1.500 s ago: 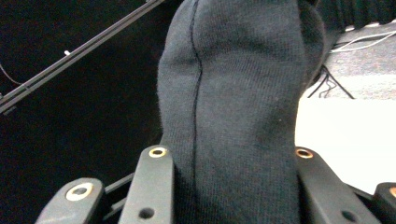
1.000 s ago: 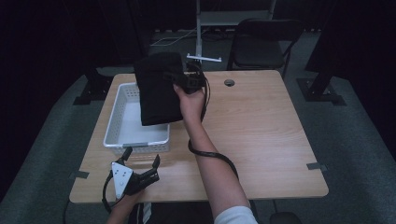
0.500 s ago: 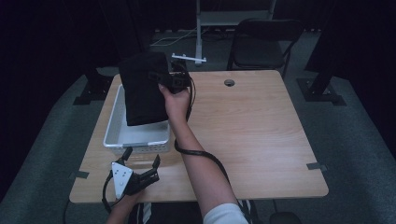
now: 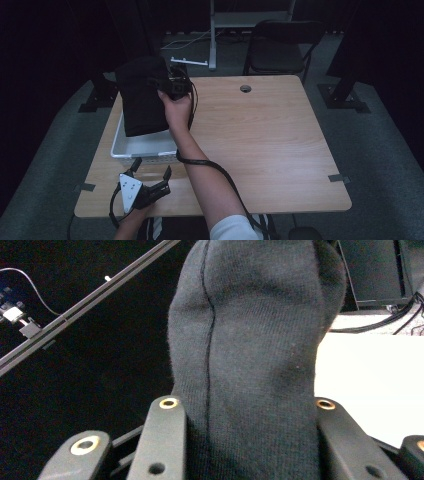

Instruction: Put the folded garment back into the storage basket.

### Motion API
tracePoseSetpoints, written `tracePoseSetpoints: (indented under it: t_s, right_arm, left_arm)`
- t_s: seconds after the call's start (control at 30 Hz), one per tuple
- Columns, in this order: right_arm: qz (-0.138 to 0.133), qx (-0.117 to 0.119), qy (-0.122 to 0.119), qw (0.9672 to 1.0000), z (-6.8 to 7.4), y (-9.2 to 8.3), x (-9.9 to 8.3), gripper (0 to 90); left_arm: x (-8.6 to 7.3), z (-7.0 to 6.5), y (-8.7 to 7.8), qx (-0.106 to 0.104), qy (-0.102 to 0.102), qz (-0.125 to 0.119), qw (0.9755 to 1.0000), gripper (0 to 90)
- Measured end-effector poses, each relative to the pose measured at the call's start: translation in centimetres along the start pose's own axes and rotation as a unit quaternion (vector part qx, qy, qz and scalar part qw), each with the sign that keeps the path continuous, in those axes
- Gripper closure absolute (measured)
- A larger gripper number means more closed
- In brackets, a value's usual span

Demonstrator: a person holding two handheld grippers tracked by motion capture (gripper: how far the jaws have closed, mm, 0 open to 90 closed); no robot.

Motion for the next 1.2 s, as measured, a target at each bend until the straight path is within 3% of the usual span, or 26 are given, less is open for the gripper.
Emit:
tracePoseSetpoints:
  t_s: [0.17,0.67,1.2]
  right_arm:
    - [0.004,-0.007,0.001,1.0,-0.2,0.5,-0.2,68.2]
    - [0.03,-0.022,0.022,0.9991,-2.1,2.0,-3.2,68.2]
    - [0.076,-0.044,0.042,0.9953,-3.6,3.2,-6.4,68.0]
  left_arm:
    - [0.0,0.0,0.0,0.0,0.001,0.001,1.0,4.4]
    - [0.0,0.0,0.0,-0.001,0.001,0.001,1.0,4.4]
    - [0.0,0.0,0.0,-0.002,0.0,0.0,1.0,4.4]
Point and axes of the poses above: each handheld gripper's, and its own axes: y roughly forward along the jaws, x roughly out of its top, z roughly to its left, the point moved 7 cm from there along y, roughly forward along the jaws, and after that the axes turned 5 degrees about -y, right-handed, at the moved point
